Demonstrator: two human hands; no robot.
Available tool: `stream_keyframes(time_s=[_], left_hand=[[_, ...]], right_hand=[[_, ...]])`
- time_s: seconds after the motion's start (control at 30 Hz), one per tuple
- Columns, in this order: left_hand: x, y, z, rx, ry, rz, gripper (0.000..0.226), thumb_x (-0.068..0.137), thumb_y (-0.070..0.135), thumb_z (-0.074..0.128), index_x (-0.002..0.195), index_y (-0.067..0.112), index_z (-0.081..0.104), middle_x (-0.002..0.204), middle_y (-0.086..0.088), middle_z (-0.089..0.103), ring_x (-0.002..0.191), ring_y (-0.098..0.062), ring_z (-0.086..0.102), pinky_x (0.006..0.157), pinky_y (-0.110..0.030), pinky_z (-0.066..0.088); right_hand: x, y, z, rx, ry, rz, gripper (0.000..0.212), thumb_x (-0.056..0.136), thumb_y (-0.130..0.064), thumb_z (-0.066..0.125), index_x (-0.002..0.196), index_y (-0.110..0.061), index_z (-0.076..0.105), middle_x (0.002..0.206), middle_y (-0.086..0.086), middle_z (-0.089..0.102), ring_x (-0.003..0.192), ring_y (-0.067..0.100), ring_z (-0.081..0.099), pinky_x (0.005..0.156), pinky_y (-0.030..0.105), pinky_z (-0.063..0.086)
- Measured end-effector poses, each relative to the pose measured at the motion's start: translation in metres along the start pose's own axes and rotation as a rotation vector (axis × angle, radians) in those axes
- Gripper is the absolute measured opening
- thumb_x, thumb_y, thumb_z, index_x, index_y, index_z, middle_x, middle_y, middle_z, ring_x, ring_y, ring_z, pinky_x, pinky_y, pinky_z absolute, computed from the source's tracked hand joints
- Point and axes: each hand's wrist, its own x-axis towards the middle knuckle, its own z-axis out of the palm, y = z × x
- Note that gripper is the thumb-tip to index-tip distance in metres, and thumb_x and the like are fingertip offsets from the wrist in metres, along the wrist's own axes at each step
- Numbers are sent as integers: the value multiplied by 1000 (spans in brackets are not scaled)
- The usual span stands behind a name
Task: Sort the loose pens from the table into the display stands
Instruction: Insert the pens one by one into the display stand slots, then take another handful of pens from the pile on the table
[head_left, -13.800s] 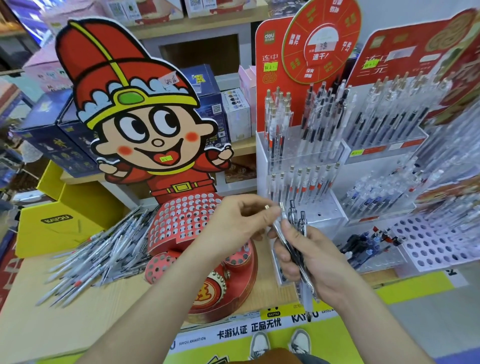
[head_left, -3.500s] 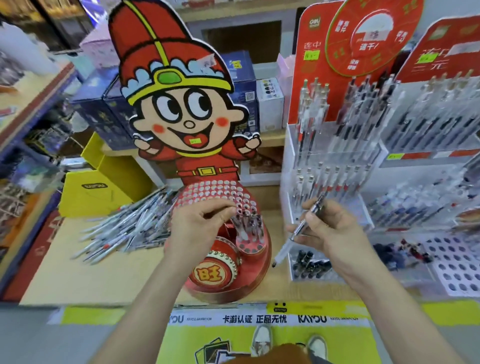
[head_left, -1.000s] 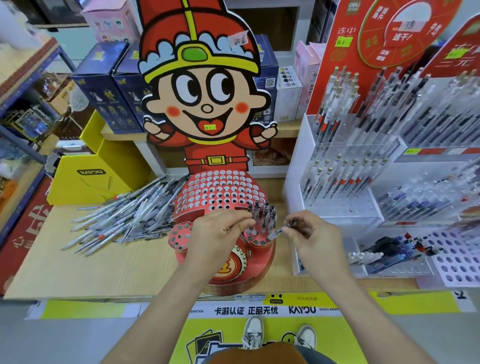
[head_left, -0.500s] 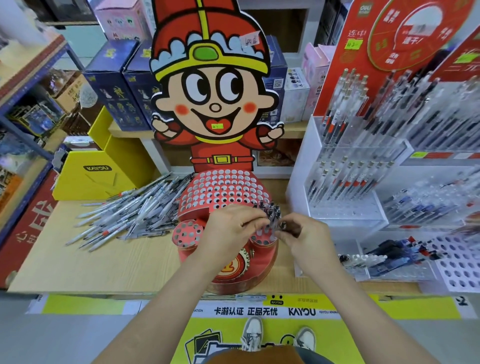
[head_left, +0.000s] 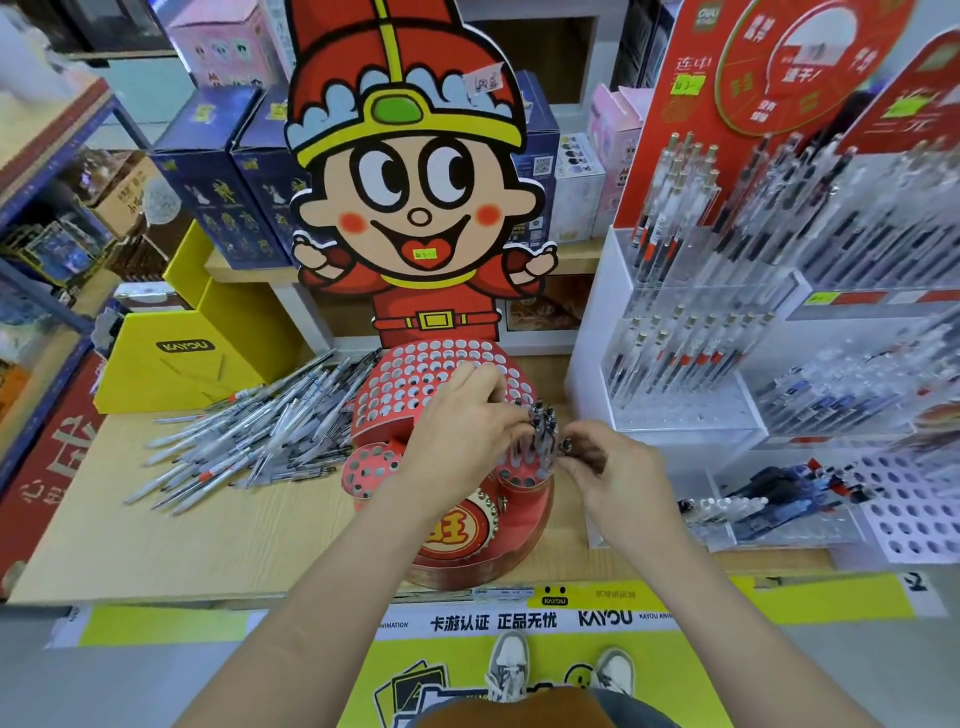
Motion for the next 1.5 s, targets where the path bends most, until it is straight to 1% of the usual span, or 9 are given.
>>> stream_keyframes(time_s=[0.1,0.27,0.57,0.7,0.8,0.9,1.1,1.33,1.5], left_hand=[[5,1,4,-31,-21,-46,23,77,37,68,82,16,77,79,-1,48,82,-21,44,63,-33,43],[-4,-3,7,-112,-12,-131,23,74,32,79,84,12,75,84,6,46,87,-7,32,74,-19,30],[-5,14,6,-75,-90,-238,28,81,31,74,104,17,71,95,4,50,99,-16,41,85,-29,40],[-28,21,-15,-234,11,-438,25,85,31,71,109,25,68,99,11,52,96,-5,45,83,-21,38],[-63,20,-34,-391,144,-612,9,91,24,63,96,30,69,95,16,62,90,0,55,80,-23,46],[-105,9,-51,-546,208,-759,21,93,14,59,89,31,70,83,19,69,78,2,60,66,-20,48],[-167,-51,-68,-316,96,-946,31,90,1,57,88,31,67,87,16,67,78,2,58,70,-20,42],[-174,-155,-67,-60,-196,-822,15,93,21,59,104,25,69,104,8,63,90,-13,57,69,-26,40],[-131,-220,-32,104,-371,-506,28,92,36,57,117,23,62,117,0,58,111,-25,53,82,-38,49]], right_hand=[[0,-2,5,6,10,70,14,80,-12,78,90,-17,71,81,-5,72,79,15,67,78,33,55],[1,-6,8,-67,18,117,9,83,-16,76,86,-16,68,82,-4,71,79,17,65,76,34,54],[-7,-6,2,-76,-45,53,10,88,-18,70,96,-17,64,89,-1,71,81,19,66,75,36,55],[-19,-5,-5,-22,-42,39,11,92,-22,65,95,-25,55,83,-13,62,76,9,60,68,23,48],[-30,-11,-8,55,2,6,15,93,-16,62,94,-29,53,82,-15,62,75,1,59,67,23,47],[-40,-26,-8,162,-9,3,22,91,-12,62,87,-32,56,81,-15,64,76,-1,60,67,19,47],[-38,-68,11,271,-153,-14,22,91,-16,62,85,-37,62,80,-12,69,75,9,65,71,39,56],[-24,-125,110,274,-437,42,32,93,-11,59,89,-42,60,92,-8,70,82,9,68,81,35,56],[-10,-142,223,676,-469,590,32,95,6,48,117,-16,56,108,6,59,80,19,60,69,32,50]])
